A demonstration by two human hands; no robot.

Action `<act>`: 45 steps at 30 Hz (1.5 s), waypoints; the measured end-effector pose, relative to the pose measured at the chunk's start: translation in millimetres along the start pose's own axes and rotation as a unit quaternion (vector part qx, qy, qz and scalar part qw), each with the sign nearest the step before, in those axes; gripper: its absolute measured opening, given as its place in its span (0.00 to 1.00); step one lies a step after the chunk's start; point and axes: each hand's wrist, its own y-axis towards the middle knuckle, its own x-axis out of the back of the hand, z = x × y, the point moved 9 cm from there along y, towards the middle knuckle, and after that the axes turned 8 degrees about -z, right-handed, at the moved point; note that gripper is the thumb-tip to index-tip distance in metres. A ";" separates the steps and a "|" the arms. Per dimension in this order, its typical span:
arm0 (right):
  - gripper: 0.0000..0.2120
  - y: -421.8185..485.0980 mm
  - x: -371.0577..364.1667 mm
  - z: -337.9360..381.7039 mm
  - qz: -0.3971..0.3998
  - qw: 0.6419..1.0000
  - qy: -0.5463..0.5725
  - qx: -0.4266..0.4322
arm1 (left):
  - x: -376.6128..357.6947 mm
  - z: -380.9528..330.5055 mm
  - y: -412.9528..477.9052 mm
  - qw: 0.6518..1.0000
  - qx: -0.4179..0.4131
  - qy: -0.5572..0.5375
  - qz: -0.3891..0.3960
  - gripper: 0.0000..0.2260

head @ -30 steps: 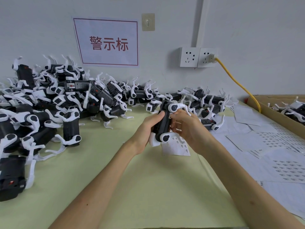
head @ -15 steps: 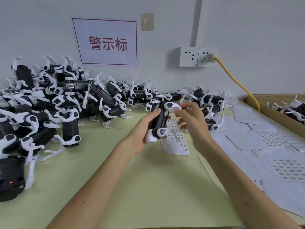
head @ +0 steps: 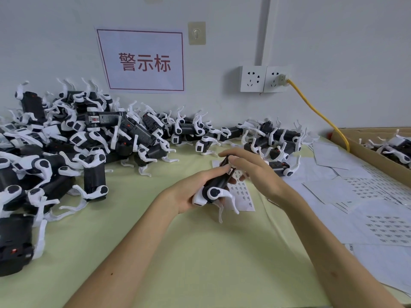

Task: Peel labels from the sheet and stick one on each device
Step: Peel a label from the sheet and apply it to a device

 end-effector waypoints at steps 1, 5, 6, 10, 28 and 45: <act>0.17 0.4 -0.1 1.6 -0.004 1.000 -0.005 0.010 | -0.4 1.6 0.8 1.000 0.005 0.007 0.001 0.15; 0.16 2.7 4.2 4.0 -0.035 0.999 -0.017 0.033 | 5.3 -1.2 2.9 0.995 -0.017 0.084 -0.045 0.19; 0.16 3.4 6.4 3.2 -0.046 0.998 -0.021 0.036 | 9.6 -3.2 3.2 0.991 -0.025 0.109 -0.073 0.20; 0.15 6.4 9.3 -2.8 -0.065 0.997 -0.040 0.018 | 22.5 -10.7 4.6 0.975 -0.060 0.160 -0.140 0.32; 0.15 -2.4 106.4 -45.1 -0.178 0.776 0.590 -0.133 | 126.5 -21.9 -12.2 0.875 -0.154 -0.202 -0.411 0.04; 0.11 -6.1 104.2 -65.9 -0.315 0.772 0.526 -0.166 | 155.0 -5.5 -15.6 0.838 -0.108 -0.318 -0.429 0.13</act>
